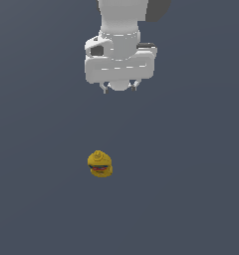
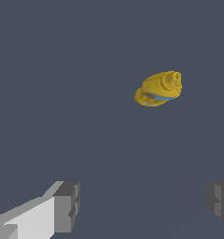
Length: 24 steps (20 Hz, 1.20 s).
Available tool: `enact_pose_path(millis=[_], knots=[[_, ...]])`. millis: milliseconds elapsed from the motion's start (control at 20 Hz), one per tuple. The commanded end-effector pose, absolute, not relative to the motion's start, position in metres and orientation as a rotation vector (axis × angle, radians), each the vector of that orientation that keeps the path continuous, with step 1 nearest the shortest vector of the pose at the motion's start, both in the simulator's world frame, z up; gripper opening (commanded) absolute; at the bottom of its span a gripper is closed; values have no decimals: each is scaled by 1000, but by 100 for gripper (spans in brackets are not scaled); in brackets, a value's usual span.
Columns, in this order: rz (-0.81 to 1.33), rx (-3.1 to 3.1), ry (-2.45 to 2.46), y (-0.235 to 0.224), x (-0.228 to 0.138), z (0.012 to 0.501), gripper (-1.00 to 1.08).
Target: Pick up the object and move it to a goal position.
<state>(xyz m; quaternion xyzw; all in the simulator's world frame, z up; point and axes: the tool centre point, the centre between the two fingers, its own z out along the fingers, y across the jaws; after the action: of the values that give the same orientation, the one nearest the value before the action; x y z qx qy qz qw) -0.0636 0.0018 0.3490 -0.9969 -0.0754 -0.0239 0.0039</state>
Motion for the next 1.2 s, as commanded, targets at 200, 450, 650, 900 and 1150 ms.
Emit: enact_pose_path(millis=[200,450,650,900,1150], knots=[[-68,-3110,-429,-4,-47,342,100],[-61,-3084,-613,-10,-31,334,100],[-55,-3054,-760,-16,-19,327,100],[-47,-3007,-940,-22,-4,317,100],[-38,-2947,-1117,-29,10,307,100]])
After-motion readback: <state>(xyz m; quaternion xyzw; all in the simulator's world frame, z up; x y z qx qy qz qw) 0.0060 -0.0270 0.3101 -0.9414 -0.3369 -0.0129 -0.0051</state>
